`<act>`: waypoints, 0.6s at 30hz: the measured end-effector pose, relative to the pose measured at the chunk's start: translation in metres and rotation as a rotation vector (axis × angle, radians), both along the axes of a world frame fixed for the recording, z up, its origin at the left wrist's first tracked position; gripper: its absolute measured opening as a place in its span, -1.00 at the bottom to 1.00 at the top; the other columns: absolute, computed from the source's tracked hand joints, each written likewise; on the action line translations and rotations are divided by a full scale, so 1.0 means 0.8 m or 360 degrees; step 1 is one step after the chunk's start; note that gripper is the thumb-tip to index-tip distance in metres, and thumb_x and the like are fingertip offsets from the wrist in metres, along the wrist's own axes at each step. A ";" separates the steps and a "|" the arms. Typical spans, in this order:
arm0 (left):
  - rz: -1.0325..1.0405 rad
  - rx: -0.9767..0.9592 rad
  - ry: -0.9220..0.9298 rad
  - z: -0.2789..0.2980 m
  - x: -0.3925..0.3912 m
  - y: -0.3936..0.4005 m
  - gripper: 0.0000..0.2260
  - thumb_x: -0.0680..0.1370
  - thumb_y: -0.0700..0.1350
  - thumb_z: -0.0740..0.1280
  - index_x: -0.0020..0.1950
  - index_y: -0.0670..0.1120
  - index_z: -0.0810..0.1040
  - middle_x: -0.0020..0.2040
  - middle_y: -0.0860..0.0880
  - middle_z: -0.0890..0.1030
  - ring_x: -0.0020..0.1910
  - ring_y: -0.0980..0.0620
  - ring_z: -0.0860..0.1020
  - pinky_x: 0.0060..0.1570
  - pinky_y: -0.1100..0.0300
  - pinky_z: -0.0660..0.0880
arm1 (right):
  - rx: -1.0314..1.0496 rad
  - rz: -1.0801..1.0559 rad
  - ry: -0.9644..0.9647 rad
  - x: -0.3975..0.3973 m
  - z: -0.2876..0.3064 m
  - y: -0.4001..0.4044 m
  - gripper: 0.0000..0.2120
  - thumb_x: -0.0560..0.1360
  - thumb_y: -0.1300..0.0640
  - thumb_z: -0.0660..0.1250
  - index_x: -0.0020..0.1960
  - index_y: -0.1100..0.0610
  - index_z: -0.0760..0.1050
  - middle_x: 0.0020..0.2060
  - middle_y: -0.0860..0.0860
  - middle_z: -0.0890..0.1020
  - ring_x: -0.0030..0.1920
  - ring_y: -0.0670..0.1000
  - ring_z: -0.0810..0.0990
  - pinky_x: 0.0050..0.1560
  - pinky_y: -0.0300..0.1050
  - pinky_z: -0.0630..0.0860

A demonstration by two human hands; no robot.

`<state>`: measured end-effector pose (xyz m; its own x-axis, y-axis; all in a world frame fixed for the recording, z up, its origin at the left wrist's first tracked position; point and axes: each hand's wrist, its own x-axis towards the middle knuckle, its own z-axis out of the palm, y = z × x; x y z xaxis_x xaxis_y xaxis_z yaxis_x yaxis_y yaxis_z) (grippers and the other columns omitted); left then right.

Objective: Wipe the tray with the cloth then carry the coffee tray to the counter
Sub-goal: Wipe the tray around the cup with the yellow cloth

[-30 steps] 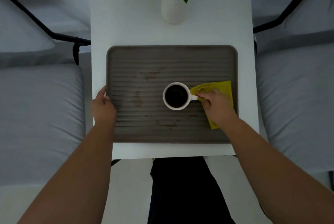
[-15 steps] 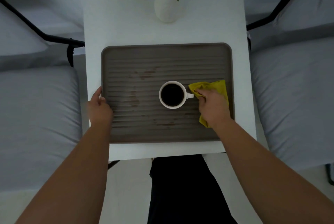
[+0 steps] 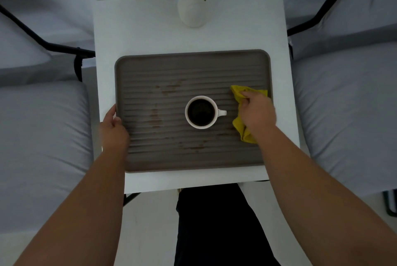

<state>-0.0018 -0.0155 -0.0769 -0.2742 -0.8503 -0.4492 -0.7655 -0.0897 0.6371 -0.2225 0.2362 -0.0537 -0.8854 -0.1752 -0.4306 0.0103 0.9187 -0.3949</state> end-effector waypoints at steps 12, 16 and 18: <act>-0.0048 -0.0007 0.0053 0.001 0.002 -0.001 -0.55 0.63 -0.27 0.01 0.47 0.02 0.38 0.08 0.04 0.53 0.08 0.10 0.49 0.25 0.18 0.40 | -0.0055 0.0083 -0.0010 -0.018 0.004 -0.020 -0.65 0.50 0.24 0.20 0.23 0.02 0.54 0.15 0.08 0.61 0.09 0.16 0.57 0.02 -0.14 0.44; -0.0004 -0.0011 0.0056 -0.006 0.003 -0.002 -0.56 0.63 -0.25 0.02 0.46 0.04 0.39 0.14 0.00 0.55 0.12 0.04 0.52 0.32 0.07 0.42 | 0.0178 -0.0221 0.0048 -0.039 0.004 0.007 -0.70 0.48 0.28 0.21 0.16 0.16 0.54 0.07 0.17 0.61 0.04 0.19 0.58 -0.12 -0.15 0.40; -0.0002 -0.0016 0.0040 -0.008 0.004 -0.003 -0.56 0.63 -0.24 0.03 0.46 0.04 0.39 0.16 -0.04 0.57 0.13 -0.01 0.53 0.31 0.05 0.43 | 0.0159 -0.0230 0.0010 -0.034 0.007 -0.001 -0.71 0.49 0.31 0.21 0.17 0.21 0.53 0.10 0.17 0.60 0.07 0.19 0.57 -0.10 -0.15 0.39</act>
